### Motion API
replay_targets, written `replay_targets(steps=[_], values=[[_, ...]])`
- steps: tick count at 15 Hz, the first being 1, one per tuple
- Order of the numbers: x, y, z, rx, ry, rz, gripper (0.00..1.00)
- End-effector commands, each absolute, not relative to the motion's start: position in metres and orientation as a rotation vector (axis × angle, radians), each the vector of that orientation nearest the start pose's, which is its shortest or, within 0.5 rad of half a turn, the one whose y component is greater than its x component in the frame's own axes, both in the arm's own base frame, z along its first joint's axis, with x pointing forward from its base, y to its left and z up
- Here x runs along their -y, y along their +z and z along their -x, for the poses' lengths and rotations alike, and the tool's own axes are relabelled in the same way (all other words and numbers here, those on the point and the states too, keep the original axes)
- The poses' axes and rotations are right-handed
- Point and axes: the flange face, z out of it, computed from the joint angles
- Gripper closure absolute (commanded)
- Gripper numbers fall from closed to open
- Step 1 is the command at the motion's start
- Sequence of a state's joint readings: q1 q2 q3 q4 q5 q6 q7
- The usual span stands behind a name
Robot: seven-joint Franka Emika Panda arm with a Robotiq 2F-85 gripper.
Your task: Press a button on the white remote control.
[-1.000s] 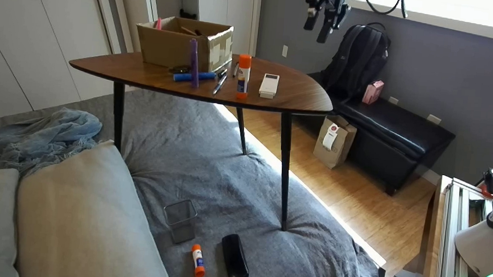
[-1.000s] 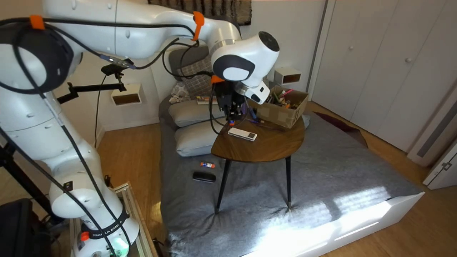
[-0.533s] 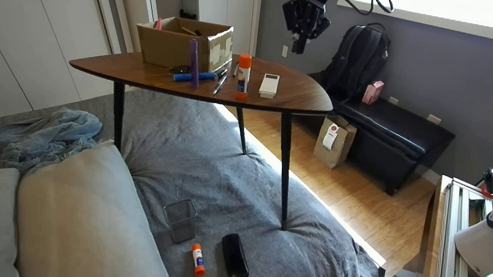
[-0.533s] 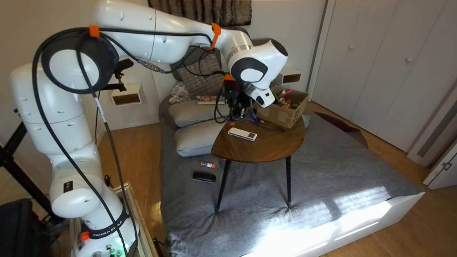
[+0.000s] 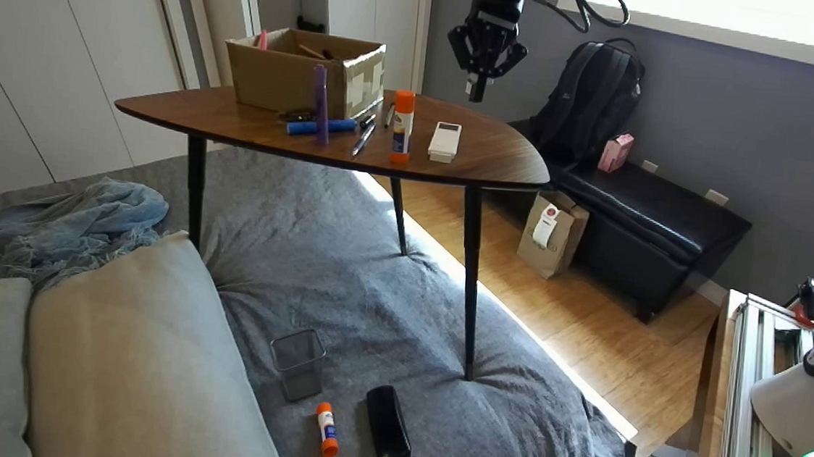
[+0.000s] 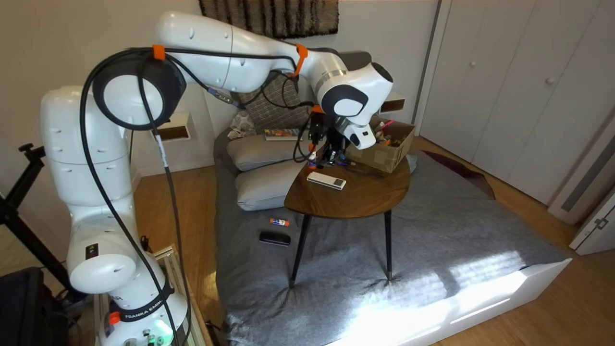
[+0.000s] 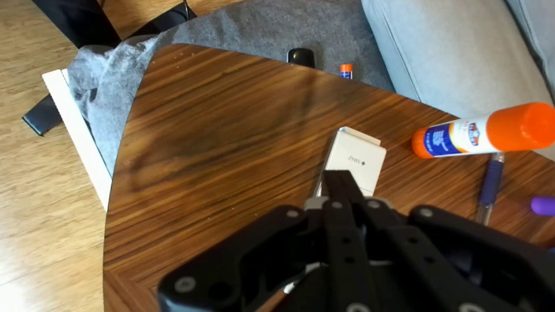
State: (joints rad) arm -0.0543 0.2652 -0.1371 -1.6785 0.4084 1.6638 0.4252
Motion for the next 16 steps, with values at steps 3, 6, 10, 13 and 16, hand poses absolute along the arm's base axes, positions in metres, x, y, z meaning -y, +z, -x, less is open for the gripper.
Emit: replay_targets(steps=[3,6,10,13,16], values=[[0.072,0.433,-0.606,-0.972,0.446,2.604,0.99],[0.073,0.433,-0.605,-0.973,0.446,2.603,0.99],[0.072,0.431,-0.608,-0.987,0.439,2.607,1.00],[0.068,0.421,-0.615,-1.036,0.458,2.588,1.00],[0.066,0.410,-0.620,-1.085,0.471,2.579,1.00]])
